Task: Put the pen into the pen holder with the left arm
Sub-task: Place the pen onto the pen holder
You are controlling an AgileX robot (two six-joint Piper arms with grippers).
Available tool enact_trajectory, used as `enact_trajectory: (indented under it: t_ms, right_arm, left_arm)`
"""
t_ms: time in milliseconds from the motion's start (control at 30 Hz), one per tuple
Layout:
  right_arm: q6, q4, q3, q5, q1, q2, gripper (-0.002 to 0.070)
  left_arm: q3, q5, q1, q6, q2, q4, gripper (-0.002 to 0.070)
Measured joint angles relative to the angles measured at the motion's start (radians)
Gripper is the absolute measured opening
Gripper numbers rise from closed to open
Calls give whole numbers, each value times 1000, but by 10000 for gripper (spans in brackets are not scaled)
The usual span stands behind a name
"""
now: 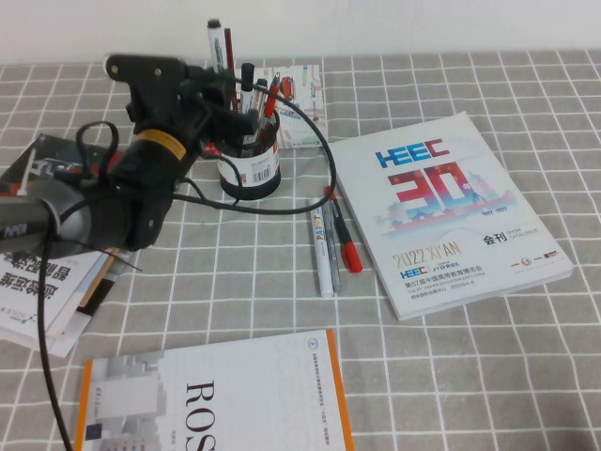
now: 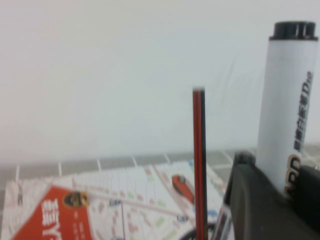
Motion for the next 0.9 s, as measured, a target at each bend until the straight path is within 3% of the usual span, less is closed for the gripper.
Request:
enact_trajectory:
  t_ms: [600, 900]
  right_arm:
    - [0, 0, 0, 0, 0, 0, -12]
    - [0, 0, 0, 0, 0, 0, -12]
  left_arm:
    - [-2, 12, 0, 0, 15, 2, 109]
    - [-2, 25, 0, 0, 15, 2, 181]
